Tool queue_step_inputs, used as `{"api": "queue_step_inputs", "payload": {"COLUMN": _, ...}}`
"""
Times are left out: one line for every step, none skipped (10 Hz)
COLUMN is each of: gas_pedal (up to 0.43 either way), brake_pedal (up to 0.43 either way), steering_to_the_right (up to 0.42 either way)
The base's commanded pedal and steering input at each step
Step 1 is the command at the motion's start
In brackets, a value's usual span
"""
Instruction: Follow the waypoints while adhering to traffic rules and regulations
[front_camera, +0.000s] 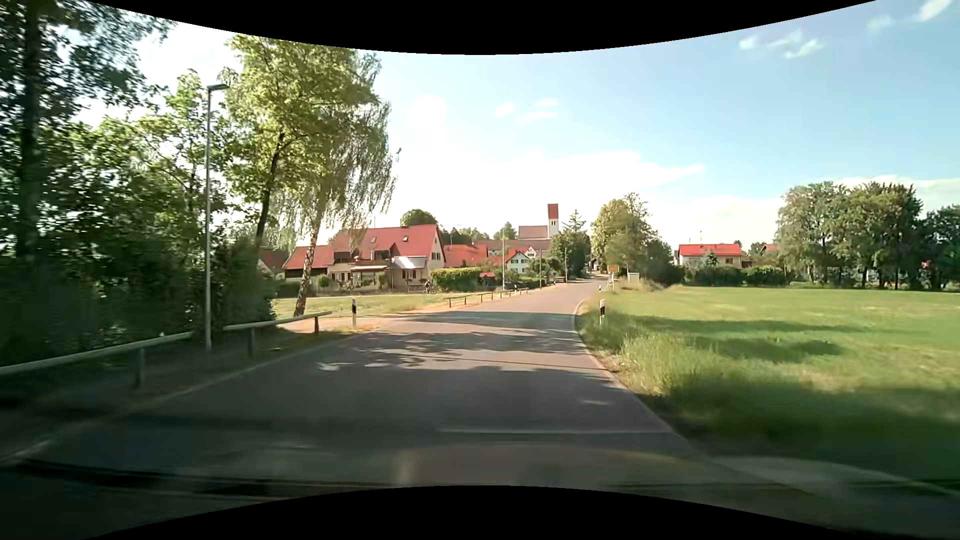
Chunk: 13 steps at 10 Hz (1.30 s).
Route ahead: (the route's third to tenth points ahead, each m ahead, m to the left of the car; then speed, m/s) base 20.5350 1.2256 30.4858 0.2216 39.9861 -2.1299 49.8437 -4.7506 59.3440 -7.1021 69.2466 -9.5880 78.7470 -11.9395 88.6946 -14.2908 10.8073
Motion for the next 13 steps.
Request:
{"api": "queue_step_inputs", "payload": {"gas_pedal": 0.11, "brake_pedal": 0.006, "steering_to_the_right": 0.028}}
{"api": "queue_step_inputs", "payload": {"gas_pedal": 0.11, "brake_pedal": 0.006, "steering_to_the_right": 0.029}}
{"api": "queue_step_inputs", "payload": {"gas_pedal": 0.11, "brake_pedal": 0.006, "steering_to_the_right": 0.033}}
{"api": "queue_step_inputs", "payload": {"gas_pedal": 0.11, "brake_pedal": 0.006, "steering_to_the_right": 0.035}}
{"api": "queue_step_inputs", "payload": {"gas_pedal": 0.11, "brake_pedal": 0.006, "steering_to_the_right": 0.036}}
{"api": "queue_step_inputs", "payload": {"gas_pedal": 0.11, "brake_pedal": 0.006, "steering_to_the_right": 0.035}}
{"api": "queue_step_inputs", "payload": {"gas_pedal": 0.098, "brake_pedal": 0.006, "steering_to_the_right": 0.035}}
{"api": "queue_step_inputs", "payload": {"gas_pedal": 0.087, "brake_pedal": 0.006, "steering_to_the_right": 0.04}}
{"api": "queue_step_inputs", "payload": {"gas_pedal": 0.079, "brake_pedal": 0.006, "steering_to_the_right": 0.04}}
{"api": "queue_step_inputs", "payload": {"gas_pedal": 0.079, "brake_pedal": 0.006, "steering_to_the_right": 0.041}}
{"api": "queue_step_inputs", "payload": {"gas_pedal": 0.047, "brake_pedal": 0.006, "steering_to_the_right": 0.042}}
{"api": "queue_step_inputs", "payload": {"gas_pedal": 0.0, "brake_pedal": 0.006, "steering_to_the_right": 0.041}}
{"api": "queue_step_inputs", "payload": {"gas_pedal": 0.0, "brake_pedal": 0.006, "steering_to_the_right": 0.041}}
